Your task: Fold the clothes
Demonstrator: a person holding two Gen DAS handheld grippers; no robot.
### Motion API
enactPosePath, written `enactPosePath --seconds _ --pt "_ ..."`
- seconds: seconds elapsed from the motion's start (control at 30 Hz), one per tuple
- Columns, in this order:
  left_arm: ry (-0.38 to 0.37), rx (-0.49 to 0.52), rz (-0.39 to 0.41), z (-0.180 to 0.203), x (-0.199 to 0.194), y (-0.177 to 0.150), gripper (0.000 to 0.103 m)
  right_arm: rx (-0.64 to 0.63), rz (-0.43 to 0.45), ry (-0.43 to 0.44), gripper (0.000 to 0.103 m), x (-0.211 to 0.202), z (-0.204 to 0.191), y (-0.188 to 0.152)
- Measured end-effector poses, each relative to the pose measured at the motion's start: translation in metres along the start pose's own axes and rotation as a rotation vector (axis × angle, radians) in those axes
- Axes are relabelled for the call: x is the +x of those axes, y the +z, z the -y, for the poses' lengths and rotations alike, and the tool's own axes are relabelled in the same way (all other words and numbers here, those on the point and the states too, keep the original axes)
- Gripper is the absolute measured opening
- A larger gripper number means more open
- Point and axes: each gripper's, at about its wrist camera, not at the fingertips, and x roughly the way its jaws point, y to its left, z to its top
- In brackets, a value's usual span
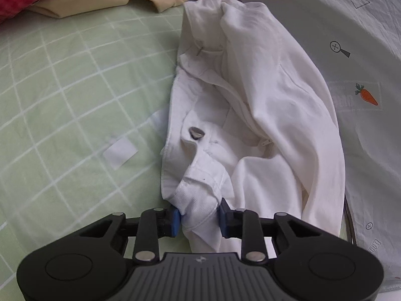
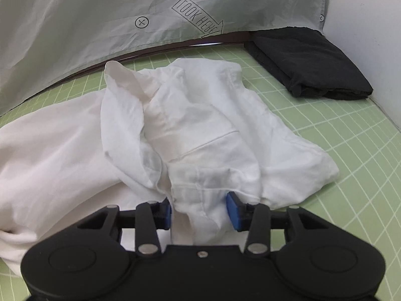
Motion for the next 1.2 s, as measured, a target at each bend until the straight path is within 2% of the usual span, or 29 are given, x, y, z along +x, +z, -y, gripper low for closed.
enactPosePath --seconds 0.3,0.4,0.47,0.53,0.6,0.67,0.77,0.87,0.97,1.1,1.17,1.2 --pt "-0.053 0.059 0.040 0.061 0.058 0.046 0.031 -0.010 0.030 0.002 0.043 0.068 -0.026 0.079" --pt "-0.071 0.016 0.042 0.070 0.069 0.058 0.030 -0.028 0.031 0.006 0.044 0.089 -0.040 0.107" --pt "-0.071 0.009 0.057 0.074 0.065 0.060 0.028 -0.069 0.030 0.005 0.039 0.090 -0.047 0.115" --pt "-0.073 0.027 0.075 0.073 0.051 0.058 0.026 -0.110 0.037 0.006 0.017 0.087 -0.053 0.122" --pt "-0.081 0.055 0.095 0.066 0.029 0.054 0.022 -0.122 0.099 0.025 0.009 0.062 -0.046 0.116" --pt "-0.088 0.070 0.114 0.054 0.003 0.048 0.021 -0.098 0.168 0.031 0.008 0.029 -0.030 0.105" --pt "-0.069 0.047 0.155 0.020 -0.042 0.034 0.019 -0.035 0.260 -0.004 0.006 -0.027 0.004 0.084" --pt "-0.038 0.038 0.208 -0.017 -0.084 0.020 0.019 0.042 0.311 -0.074 0.006 -0.079 0.045 0.054" --pt "0.036 0.034 0.223 -0.049 -0.100 0.004 0.020 0.055 0.257 -0.140 0.006 -0.100 0.075 0.012" --pt "0.068 -0.013 0.173 -0.078 -0.094 -0.011 0.020 0.104 0.076 -0.166 0.008 -0.092 0.092 -0.043" --pt "0.066 -0.011 0.169 -0.082 -0.095 -0.018 0.020 0.132 0.054 -0.161 0.017 -0.098 0.091 -0.060" --pt "0.060 -0.014 0.173 -0.083 -0.096 -0.021 0.021 0.144 0.066 -0.167 0.029 -0.104 0.088 -0.065"
